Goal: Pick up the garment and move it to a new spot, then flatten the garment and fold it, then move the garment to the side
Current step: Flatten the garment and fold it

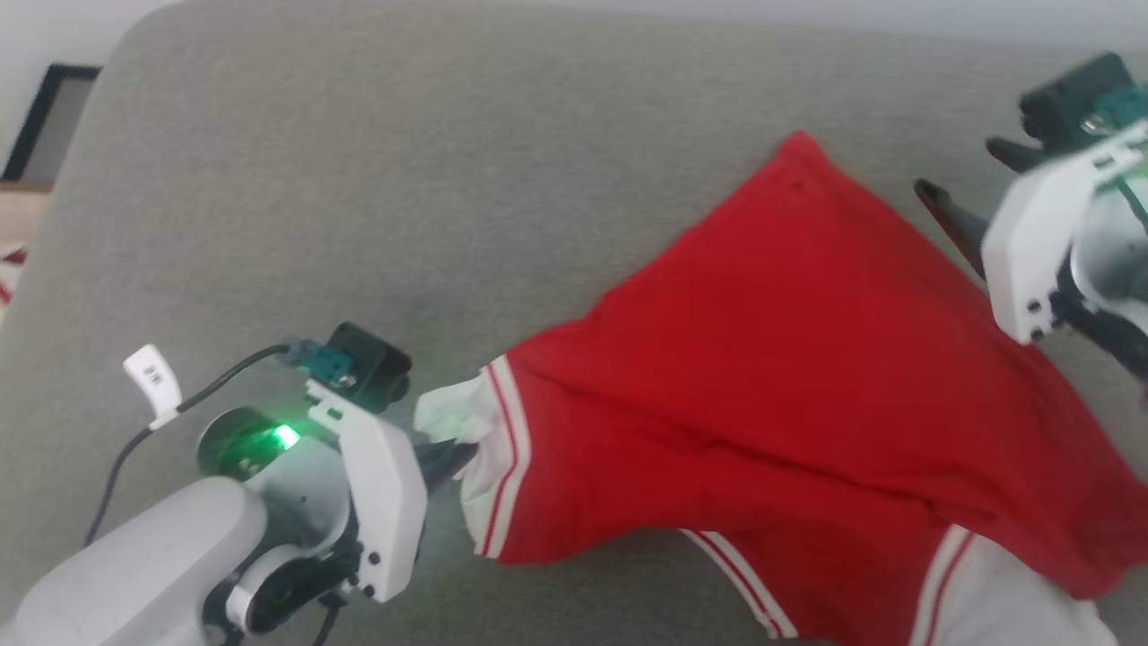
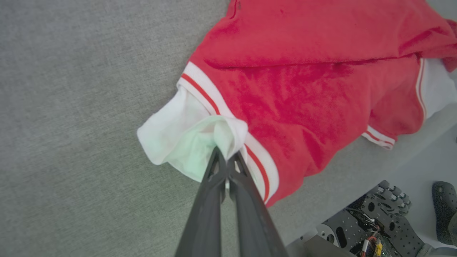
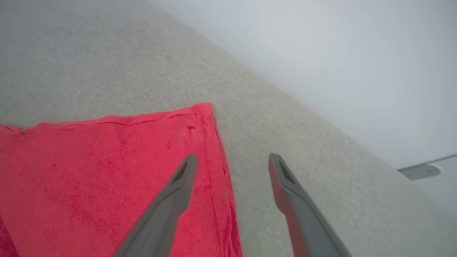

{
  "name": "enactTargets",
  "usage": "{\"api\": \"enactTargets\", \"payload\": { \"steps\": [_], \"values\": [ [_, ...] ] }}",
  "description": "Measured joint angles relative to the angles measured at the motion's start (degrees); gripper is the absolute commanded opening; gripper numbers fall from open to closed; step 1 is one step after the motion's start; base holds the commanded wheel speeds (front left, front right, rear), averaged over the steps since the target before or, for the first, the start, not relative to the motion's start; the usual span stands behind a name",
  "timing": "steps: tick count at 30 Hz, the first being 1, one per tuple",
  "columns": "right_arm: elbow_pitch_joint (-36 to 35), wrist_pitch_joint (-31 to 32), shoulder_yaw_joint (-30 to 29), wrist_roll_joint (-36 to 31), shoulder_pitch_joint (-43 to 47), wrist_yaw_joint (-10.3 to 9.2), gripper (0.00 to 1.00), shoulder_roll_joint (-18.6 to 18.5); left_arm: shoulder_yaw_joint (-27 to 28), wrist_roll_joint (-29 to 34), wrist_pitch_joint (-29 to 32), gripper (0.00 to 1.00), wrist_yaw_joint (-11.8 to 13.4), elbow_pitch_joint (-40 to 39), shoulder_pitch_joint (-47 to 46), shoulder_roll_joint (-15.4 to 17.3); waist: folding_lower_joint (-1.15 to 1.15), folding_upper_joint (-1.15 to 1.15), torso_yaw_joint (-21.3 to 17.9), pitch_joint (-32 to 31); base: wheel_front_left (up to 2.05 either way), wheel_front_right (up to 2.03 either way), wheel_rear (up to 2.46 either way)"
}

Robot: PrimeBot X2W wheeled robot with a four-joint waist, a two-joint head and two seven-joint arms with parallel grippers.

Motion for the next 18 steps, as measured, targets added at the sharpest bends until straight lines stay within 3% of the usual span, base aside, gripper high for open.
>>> {"api": "enactTargets", "payload": {
  "steps": [4, 11, 18],
  "values": [
    [9.39, -2.53, 5.69, 1.01, -7.77, 0.02, 1.00, 0.46, -0.78, 1.24, 0.49, 0.00, -1.58, 1.64, -2.34, -2.29, 0.00, 0.00, 2.90, 1.58, 0.00, 0.00, 0.00],
    [24.31, -1.46, 15.37, 6.04, -17.34, 0.02, 1.00, 0.92, -1.87, 2.34, 0.41, 0.00, -4.05, 4.63, -5.50, -6.10, 0.00, 0.00, 7.41, 4.70, 0.00, 0.00, 0.00],
    [32.54, 2.82, 24.15, 11.32, -22.87, 0.02, 1.00, 0.25, -2.56, 2.58, -0.13, 0.00, -5.92, 7.39, -6.78, -8.72, 0.00, 0.00, 10.39, 7.33, 0.00, 0.00, 0.00]
  ]
}}
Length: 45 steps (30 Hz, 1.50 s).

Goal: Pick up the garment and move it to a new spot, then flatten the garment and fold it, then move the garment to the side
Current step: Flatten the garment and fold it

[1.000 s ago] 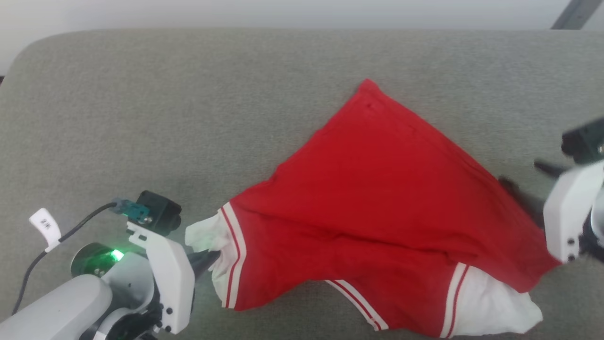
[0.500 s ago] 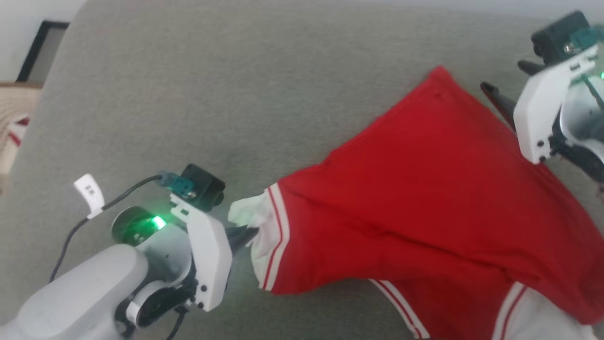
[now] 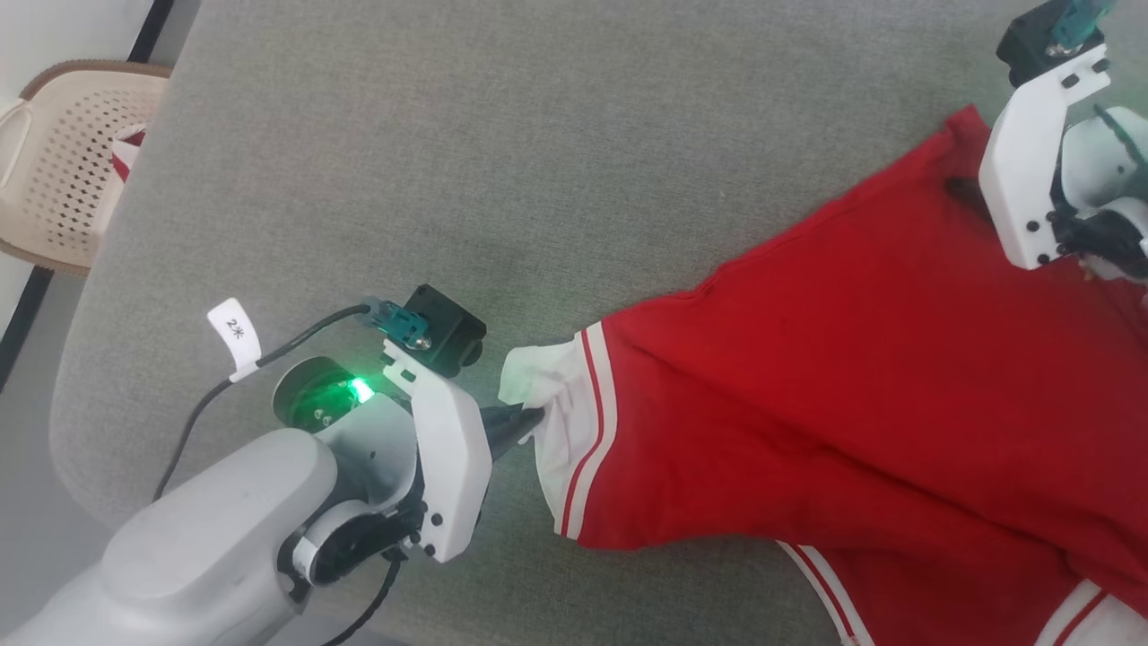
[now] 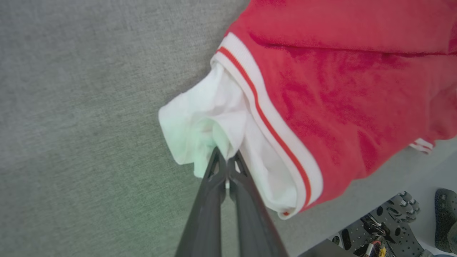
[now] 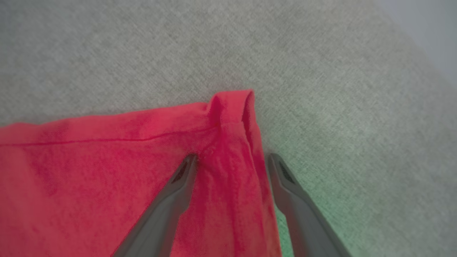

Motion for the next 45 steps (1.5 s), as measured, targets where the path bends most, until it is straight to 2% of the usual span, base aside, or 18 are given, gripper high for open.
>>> {"api": "enactTargets", "payload": {
  "steps": [1, 2, 3, 6, 10, 15, 20, 28, 33, 40, 45],
  "values": [
    [0.80, 0.45, 0.87, 0.90, -0.65, 0.00, 1.00, -0.04, -0.01, 0.00, -0.08, 0.00, -0.08, 0.40, -0.05, -0.19, 0.00, 0.00, 0.24, 0.24, 0.00, 0.00, 0.00],
    [1.53, 1.16, 1.67, 1.89, -1.37, 0.01, 0.43, -0.14, -0.02, -0.01, -0.21, 0.00, -0.23, 0.88, -0.14, -0.34, 0.00, 0.00, 0.41, 0.44, 0.00, 0.00, 0.00],
    [2.32, 1.81, 2.32, 2.64, -2.01, 0.03, 0.00, -0.12, -0.04, -0.01, -0.32, 0.00, -0.54, 1.27, -0.27, -0.46, 0.00, 0.00, 0.51, 0.57, 0.00, 0.00, 0.00],
    [2.74, 2.71, 5.00, 4.38, -3.29, 0.02, 0.00, -0.12, 0.10, -0.11, -0.49, 0.00, -0.63, 2.27, -0.61, -0.41, 0.00, 0.00, 0.19, 0.43, 0.00, 0.00, 0.00],
    [4.72, -0.41, 6.01, 5.43, -4.09, 0.11, 0.00, 0.77, 0.90, -0.57, -0.41, 0.00, -0.49, 3.38, -0.83, 0.68, 0.00, 0.00, -1.15, -0.30, 0.00, 0.00, 0.00],
    [6.20, -3.72, 7.02, 6.50, -4.69, 0.02, 0.00, 0.49, 3.10, -1.22, 0.57, 0.00, 1.08, 3.53, -2.96, 2.70, 0.00, 0.00, -3.70, -2.09, 0.00, 0.00, 0.00],
    [4.11, -6.97, 8.10, 7.32, -6.79, 0.02, 0.00, 0.20, 5.47, -0.73, 1.90, 0.00, 1.99, 3.66, -6.97, 5.65, 0.00, 0.00, -6.86, -4.51, 0.00, 0.00, 0.00],
    [-0.75, -10.56, 9.38, 7.55, -8.93, 0.02, 0.00, -3.20, 8.42, 0.91, 5.49, 0.00, 1.66, 5.67, -16.52, 9.16, 0.00, 0.00, -11.82, -9.60, 0.00, 0.00, 0.00],
    [-4.33, -11.22, 9.05, 7.60, -10.09, 0.02, 0.00, -5.28, 9.49, 2.67, 7.11, 0.00, 0.34, 9.84, -22.76, 9.51, 0.00, 0.00, -15.02, -13.38, 0.00, 0.00, 0.00],
    [-6.68, -11.40, 6.88, 6.70, -11.41, 0.02, 0.00, -5.99, 9.93, 4.21, 7.56, 0.00, -2.10, 16.15, -29.32, 8.21, 0.00, 0.00, -17.58, -16.65, 0.00, 0.00, 0.00],
    [-5.61, -12.65, 4.07, 4.36, -13.14, 0.02, 0.00, -4.77, 10.13, 7.73, 3.42, 0.00, -3.27, 21.14, -34.60, 6.10, 0.00, 0.00, -18.24, -15.53, 0.00, 0.00, 0.00]
  ]
}}
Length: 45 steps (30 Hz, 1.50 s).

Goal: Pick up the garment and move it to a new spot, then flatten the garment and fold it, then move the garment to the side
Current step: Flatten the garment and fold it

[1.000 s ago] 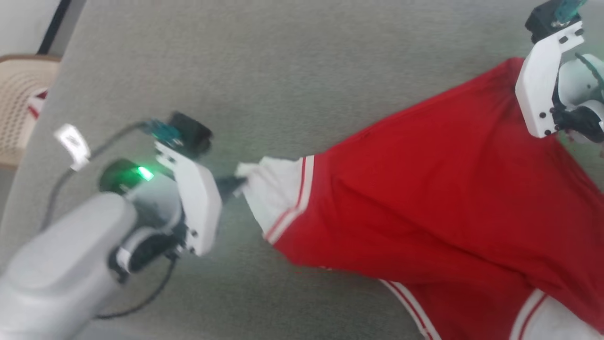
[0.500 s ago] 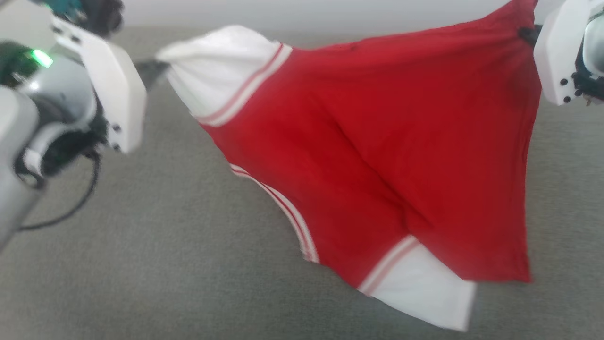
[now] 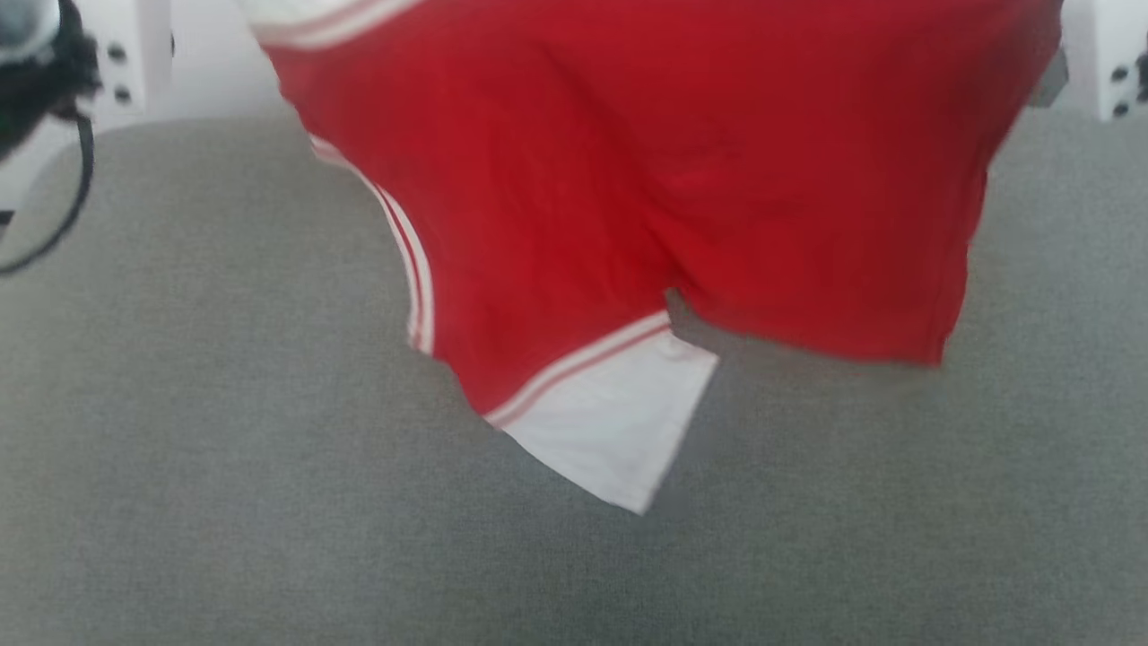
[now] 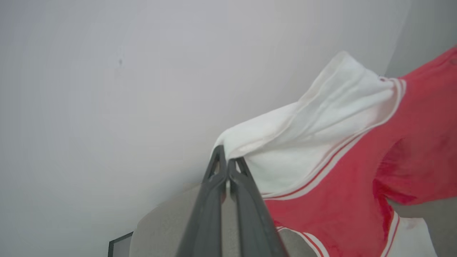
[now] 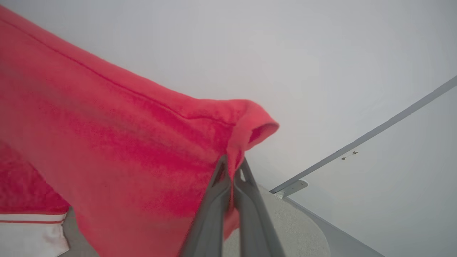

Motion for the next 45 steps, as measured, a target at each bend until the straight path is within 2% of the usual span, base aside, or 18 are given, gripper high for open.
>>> {"api": "enactTargets", "payload": {
  "steps": [1, 7, 8, 10, 15, 18, 21, 23, 29, 32, 34, 36, 40, 43, 45],
  "values": [
    [0.00, 0.00, 0.00, 0.00, 0.00, 0.00, 0.00, 0.00, 0.00, 0.00, 0.00, 0.00, 0.00, 0.00, 0.00, 0.00, 0.00, 0.00, 0.00, 0.00, 0.00, 0.00, 0.00],
    [7.27, -8.38, -4.69, -8.46, -4.80, 0.00, 0.00, 4.15, 1.02, 6.58, -11.73, 0.00, -1.25, 9.14, -9.56, -4.87, 0.00, 0.00, -0.19, 5.86, 0.00, 0.00, 0.00],
    [7.27, -8.38, -4.69, -8.46, -4.80, 0.00, 0.00, 4.15, 1.02, 6.58, -11.73, 0.00, -1.25, 9.14, -9.56, -4.87, 0.00, 0.00, -0.19, 5.86, 0.00, 0.00, 0.00],
    [10.13, -11.89, -6.25, -11.46, -6.72, 0.01, 0.00, 5.71, 1.42, 8.76, -16.59, 0.00, -1.14, 11.94, -13.07, -6.12, 0.00, 0.00, -0.18, 7.86, 0.00, 0.00, 0.00],
    [18.09, -24.94, -11.72, -22.30, -12.64, 0.01, 0.00, 9.61, 2.58, 13.83, -29.53, 0.00, 0.01, 19.02, -21.00, -9.28, 0.00, 0.00, 0.01, 12.50, 0.00, 0.00, 0.00],
    [22.60, -33.60, -16.25, -30.31, -16.38, 0.01, 0.00, 11.46, 3.28, 16.61, -38.12, 0.00, 1.60, 22.32, -24.97, -10.83, 0.00, 0.00, 0.33, 14.78, 0.00, 0.00, 0.00],
    [26.73, -38.22, -20.33, -37.76, -18.19, 0.01, 0.00, 13.26, 3.47, 18.09, -42.86, 0.00, 2.24, 25.05, -26.80, -12.54, 0.00, 0.00, 0.93, 16.38, 0.00, 0.00, 0.00],
    [28.96, -39.16, -21.72, -41.42, -18.02, 0.00, 0.00, 14.74, 3.30, 18.59, -43.88, 0.00, 1.53, 26.17, -26.80, -13.62, 0.00, 0.00, 1.58, 16.87, 0.00, 0.00, 0.00],
    [35.97, -37.43, -20.91, -43.70, -12.09, 0.01, 0.00, 18.97, 1.33, 17.20, -43.86, 0.00, -3.99, 31.63, -19.82, -16.22, 0.00, 0.00, 2.85, 16.09, 0.00, 0.00, 0.00],
    [37.91, -35.78, -19.48, -40.53, -8.15, 0.00, 0.00, 20.59, -0.86, 15.01, -39.45, 0.00, -5.95, 33.61, -15.04, -17.34, 0.00, 0.00, 3.13, 14.74, 0.00, 0.00, 0.00],
    [38.41, -33.77, -18.25, -37.11, -4.98, 0.00, 0.00, 21.76, -2.61, 12.45, -35.63, 0.00, -6.34, 33.51, -11.34, -17.53, 0.00, 0.00, 3.25, 13.66, 0.00, 0.00, 0.00],
    [38.25, -32.36, -16.50, -33.81, -1.68, 0.00, 0.00, 22.26, -5.75, 8.88, -31.01, 0.00, -6.35, 30.17, -6.89, -17.02, 0.00, 0.00, 3.32, 12.49, 0.00, 0.00, 0.00],
    [33.53, -27.35, -10.57, -25.26, 5.61, 0.00, 0.00, 21.54, -11.01, -0.01, -21.61, 0.00, -6.44, 20.62, 1.62, -13.40, 0.00, 0.00, 3.46, 9.96, 0.00, 0.00, 0.00],
    [26.26, -23.40, -5.59, -17.36, 10.49, 0.00, 0.00, 17.97, -13.48, -4.61, -16.57, 0.00, -6.43, 14.38, 7.06, -8.56, 0.00, 0.00, 3.53, 8.10, 0.00, 0.00, 0.00],
    [20.58, -20.43, -1.85, -12.26, 14.04, 0.00, 0.00, 14.47, -14.21, -6.99, -14.30, 0.00, -6.43, 10.78, 10.89, -6.45, 0.00, 0.00, 3.61, 6.85, 0.00, 0.00, 0.00]
  ]
}}
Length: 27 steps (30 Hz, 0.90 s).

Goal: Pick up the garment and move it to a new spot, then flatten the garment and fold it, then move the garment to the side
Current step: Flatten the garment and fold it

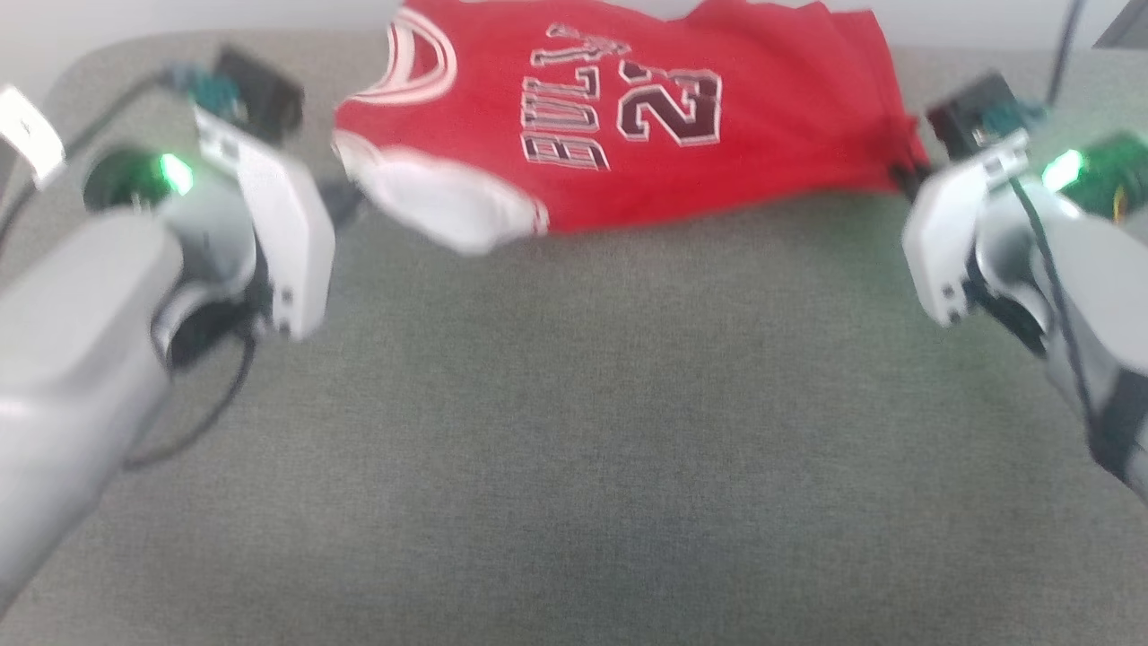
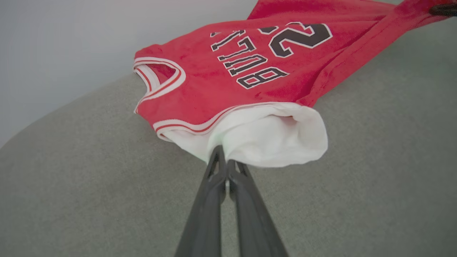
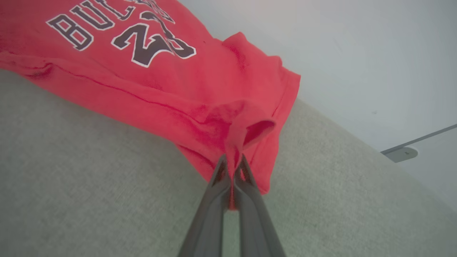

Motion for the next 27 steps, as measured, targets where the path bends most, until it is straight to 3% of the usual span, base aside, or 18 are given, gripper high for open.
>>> {"api": "enactTargets", "payload": {
  "steps": [3, 11, 17, 21, 27],
  "values": [
    [-7.80, 3.22, 3.60, 7.06, 4.41, 0.00, 0.00, -5.77, -0.73, -2.54, 2.88, 0.00, 0.81, -5.72, 5.41, 3.24, 0.00, 0.00, 0.08, -1.70, 0.00, 0.00, 0.00],
    [-23.31, 7.81, 9.20, 19.04, 14.80, -0.01, 0.00, -17.80, -3.08, -8.68, 7.64, 0.00, 9.25, -25.66, 19.89, 11.90, 0.00, 0.00, 0.74, -5.15, 0.00, 0.00, 0.00],
    [-32.59, 11.96, 12.90, 24.94, 22.04, -0.01, 0.00, -24.27, -4.61, -12.03, 9.48, 0.00, 16.35, -37.97, 28.20, 18.46, 0.00, 0.00, 1.33, -6.67, 0.00, 0.00, 0.00],
    [-38.46, 13.60, 14.48, 28.08, 25.59, -0.01, 0.00, -28.27, -5.25, -14.49, 9.61, 0.00, 20.58, -43.99, 32.59, 21.18, 0.00, 0.00, 1.34, -6.84, 0.00, 0.00, 0.00],
    [-43.17, 13.04, 14.44, 30.82, 29.60, -0.01, 0.00, -32.20, -5.17, -15.59, 9.45, 0.00, 24.63, -49.51, 34.93, 24.15, 0.00, 0.00, 1.15, -6.74, 0.00, 0.00, 0.00]
  ]
}}
